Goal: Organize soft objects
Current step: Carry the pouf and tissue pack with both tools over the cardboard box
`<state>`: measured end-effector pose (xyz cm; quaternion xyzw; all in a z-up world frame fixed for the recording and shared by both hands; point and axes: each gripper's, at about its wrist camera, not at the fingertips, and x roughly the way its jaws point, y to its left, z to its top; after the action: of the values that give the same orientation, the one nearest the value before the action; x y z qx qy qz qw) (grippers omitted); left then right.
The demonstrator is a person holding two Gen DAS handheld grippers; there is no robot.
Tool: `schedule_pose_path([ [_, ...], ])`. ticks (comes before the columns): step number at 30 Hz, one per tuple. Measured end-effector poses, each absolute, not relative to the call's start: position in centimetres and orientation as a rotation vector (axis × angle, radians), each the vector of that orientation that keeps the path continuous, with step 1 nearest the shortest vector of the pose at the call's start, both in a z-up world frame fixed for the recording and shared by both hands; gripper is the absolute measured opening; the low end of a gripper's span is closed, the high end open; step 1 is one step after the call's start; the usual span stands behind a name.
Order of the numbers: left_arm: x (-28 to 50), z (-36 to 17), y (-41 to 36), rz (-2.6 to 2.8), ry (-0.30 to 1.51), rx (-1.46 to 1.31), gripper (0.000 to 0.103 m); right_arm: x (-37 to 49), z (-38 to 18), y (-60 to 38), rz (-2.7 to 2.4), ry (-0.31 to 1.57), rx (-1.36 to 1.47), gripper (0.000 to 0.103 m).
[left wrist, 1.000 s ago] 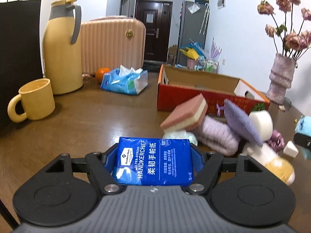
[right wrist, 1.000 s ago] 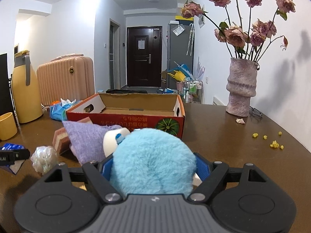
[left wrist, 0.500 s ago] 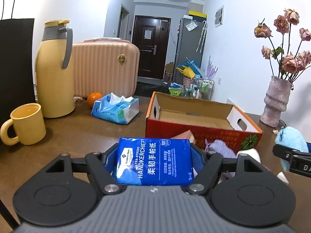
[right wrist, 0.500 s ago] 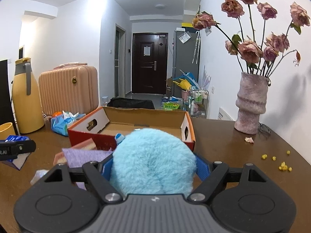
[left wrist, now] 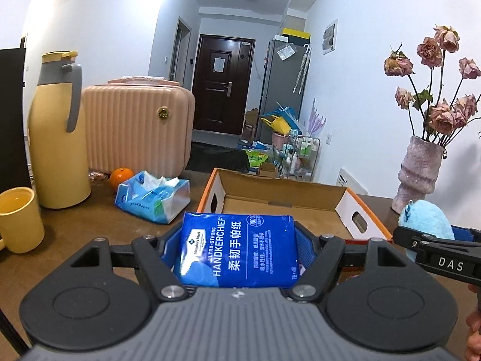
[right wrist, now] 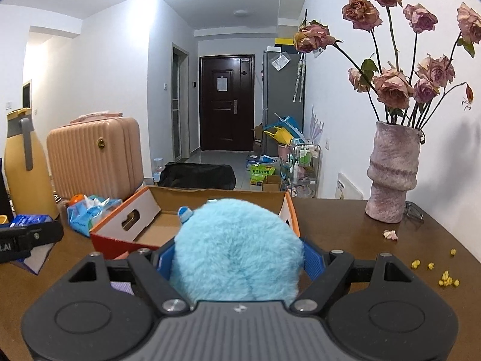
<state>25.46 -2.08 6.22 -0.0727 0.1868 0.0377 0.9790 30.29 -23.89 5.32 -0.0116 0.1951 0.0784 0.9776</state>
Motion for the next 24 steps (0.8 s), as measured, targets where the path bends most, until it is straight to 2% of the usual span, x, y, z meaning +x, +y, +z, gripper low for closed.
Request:
schedule_pose_path([
  [24, 35.2, 6.5, -3.9, 0.066, 0.374, -0.14, 0.074, 39.2, 5.7, -22.9, 0.167, 0.421, -0.028, 0.08],
])
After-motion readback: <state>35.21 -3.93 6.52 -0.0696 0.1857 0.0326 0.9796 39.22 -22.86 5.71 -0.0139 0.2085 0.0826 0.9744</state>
